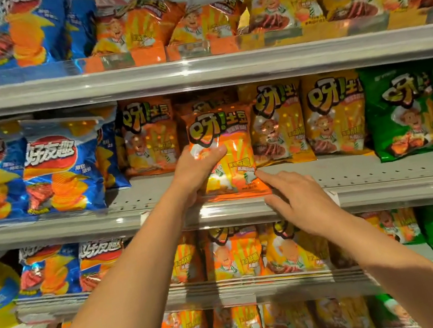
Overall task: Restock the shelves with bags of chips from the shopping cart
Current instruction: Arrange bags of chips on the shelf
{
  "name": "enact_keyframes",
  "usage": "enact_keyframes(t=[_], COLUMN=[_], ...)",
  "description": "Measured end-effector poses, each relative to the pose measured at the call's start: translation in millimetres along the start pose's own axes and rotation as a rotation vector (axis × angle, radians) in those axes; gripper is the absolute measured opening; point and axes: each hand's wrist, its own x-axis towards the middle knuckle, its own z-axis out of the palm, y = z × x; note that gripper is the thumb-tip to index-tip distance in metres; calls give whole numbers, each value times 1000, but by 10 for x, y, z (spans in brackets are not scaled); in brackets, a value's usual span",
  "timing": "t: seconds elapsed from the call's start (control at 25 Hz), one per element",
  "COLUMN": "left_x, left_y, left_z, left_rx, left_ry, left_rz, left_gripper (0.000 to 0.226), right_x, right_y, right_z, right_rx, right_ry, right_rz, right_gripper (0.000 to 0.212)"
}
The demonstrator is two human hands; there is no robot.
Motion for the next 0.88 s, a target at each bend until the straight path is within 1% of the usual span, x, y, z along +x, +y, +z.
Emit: enact_keyframes(t=[0.08, 0.12, 0.2, 0.24, 0.28, 0.36, 0.48, 0.68, 0.76, 0.88], left_x=[19, 24, 10, -1, 0, 4, 38, 64, 19, -174], left_y=[-26, -38, -49, -55, -65, -89, -109, -119, -84, -26], left_z=[-25, -27, -15, -3, -1, 12, 26, 53, 49, 64], left_rx=[-9, -5, 51, 78, 83, 62, 45, 59, 77, 175], left_ry=[-47, -50, -22, -13, -11, -10, -15, -11, 28, 145], left_rz=[-12, -19, -25, -21, -18, -14, -19, -29, 38, 198], left_gripper=[73, 83, 110, 120, 124, 123, 112, 113, 113, 104], right_x=[13, 23, 20, 12, 9, -5, 0, 18, 35, 32], right_y=[19, 33, 37, 30, 18, 5, 0, -25, -9, 26], right_z=[3, 0, 2, 10, 17, 12, -9, -58, -57, -51], right_rx=[33, 46, 41, 23, 7, -3, -15, -22, 5, 7], right_ry=[15, 22, 31, 29, 25, 13, -13, -73, -71, -77], right_rz=[-9, -10, -13, -12, -9, 3, 22, 43, 30, 23], right_gripper=[53, 51, 47, 46, 45, 46, 48, 48, 47, 48])
